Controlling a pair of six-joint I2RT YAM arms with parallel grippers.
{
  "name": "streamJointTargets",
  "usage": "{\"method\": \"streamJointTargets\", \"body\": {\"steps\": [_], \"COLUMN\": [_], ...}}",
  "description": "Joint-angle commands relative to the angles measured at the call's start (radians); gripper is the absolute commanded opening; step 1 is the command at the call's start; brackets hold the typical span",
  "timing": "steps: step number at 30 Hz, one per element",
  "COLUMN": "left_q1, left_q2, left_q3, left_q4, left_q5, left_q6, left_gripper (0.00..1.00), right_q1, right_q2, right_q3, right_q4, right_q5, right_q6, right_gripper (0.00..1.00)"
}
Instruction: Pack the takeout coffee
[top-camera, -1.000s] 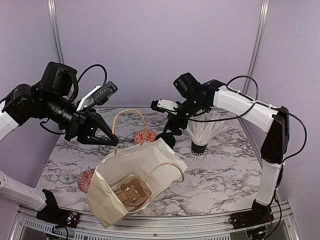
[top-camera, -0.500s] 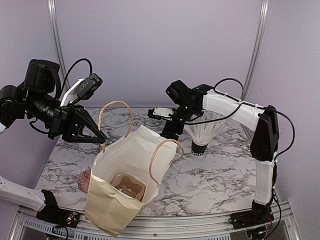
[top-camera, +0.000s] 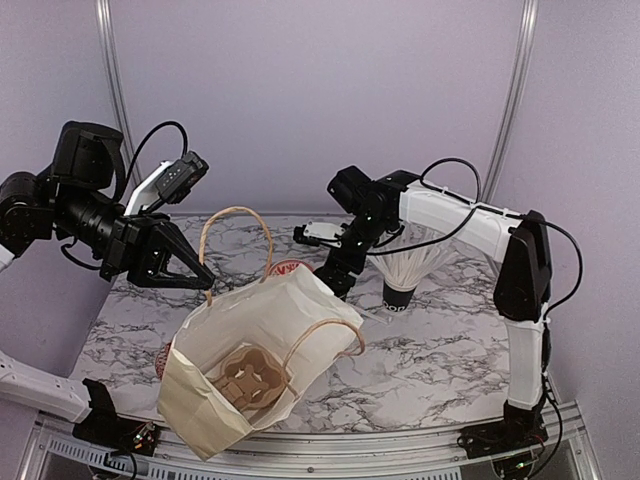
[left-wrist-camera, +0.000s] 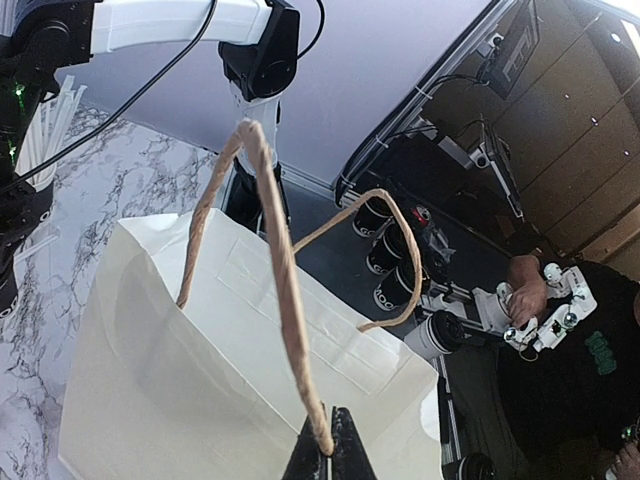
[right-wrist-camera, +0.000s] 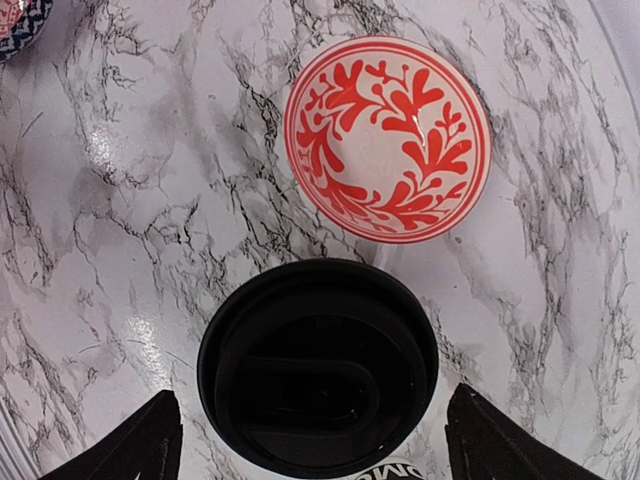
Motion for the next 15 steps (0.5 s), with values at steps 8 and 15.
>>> {"method": "streamJointTargets", "body": {"steps": [8, 15], "left_q1": [-0.004, -0.003], "left_q2": [-0.006, 0.001], "left_q3": [-0.006, -0.009], "left_q4": [0.002, 0.002], "left_q5": [-0.006, -0.011], "left_q6": [0.015, 0.024], "left_gripper": [0.00, 0.00], "right_q1": [0.019, 0.026], "right_q2": [0.078, 0.082], "right_q3": [0.092, 0.098], "right_q4": [-0.068, -0.083], "right_q5": [-0.014, -0.022], "right_q6": [0.021, 0.026], "right_gripper": [0.89, 0.79]}}
